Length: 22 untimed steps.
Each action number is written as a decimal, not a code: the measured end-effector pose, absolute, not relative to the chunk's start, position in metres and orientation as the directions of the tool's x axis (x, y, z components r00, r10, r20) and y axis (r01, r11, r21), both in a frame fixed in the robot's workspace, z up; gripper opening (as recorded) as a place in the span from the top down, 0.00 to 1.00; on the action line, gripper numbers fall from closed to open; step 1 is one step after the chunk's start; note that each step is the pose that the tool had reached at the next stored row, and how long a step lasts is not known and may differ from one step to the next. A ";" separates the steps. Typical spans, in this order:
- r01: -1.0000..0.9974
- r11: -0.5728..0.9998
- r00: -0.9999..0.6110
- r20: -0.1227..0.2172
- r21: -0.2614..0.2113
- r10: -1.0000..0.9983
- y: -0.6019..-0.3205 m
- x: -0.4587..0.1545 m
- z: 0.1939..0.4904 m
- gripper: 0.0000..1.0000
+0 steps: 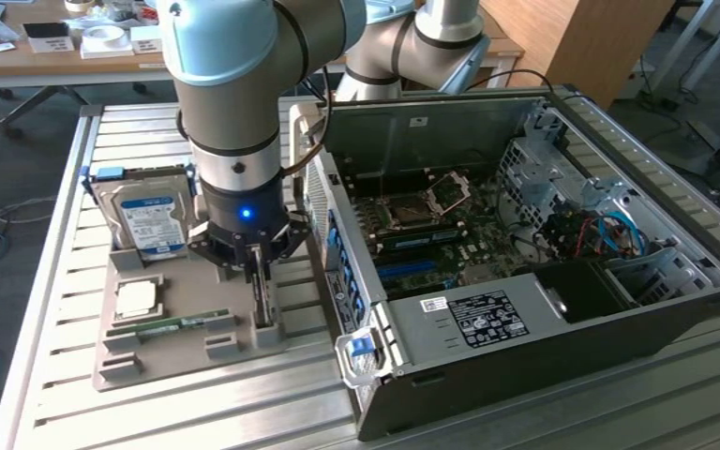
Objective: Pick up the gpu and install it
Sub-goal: 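Pick up the gpu and move the gpu toward the slot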
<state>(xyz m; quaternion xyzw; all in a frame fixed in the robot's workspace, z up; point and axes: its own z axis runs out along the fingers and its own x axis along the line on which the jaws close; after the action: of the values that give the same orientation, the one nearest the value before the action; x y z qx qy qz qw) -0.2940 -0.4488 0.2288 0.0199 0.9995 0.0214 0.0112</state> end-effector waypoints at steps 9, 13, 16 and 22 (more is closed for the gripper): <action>0.011 0.999 -1.000 -0.022 0.043 0.012 -0.449 -0.294 0.229 0.73; 0.008 0.999 -1.000 -0.022 0.043 0.009 -0.449 -0.294 0.229 0.73; -0.011 0.999 -1.000 -0.022 0.043 -0.010 -0.449 -0.294 0.229 0.73; -0.014 0.999 -1.000 -0.022 0.043 -0.013 -0.449 -0.294 0.229 0.73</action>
<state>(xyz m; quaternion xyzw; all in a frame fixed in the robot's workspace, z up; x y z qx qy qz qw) -0.2940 -0.4488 0.2288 -0.0069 0.9997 0.0217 0.0106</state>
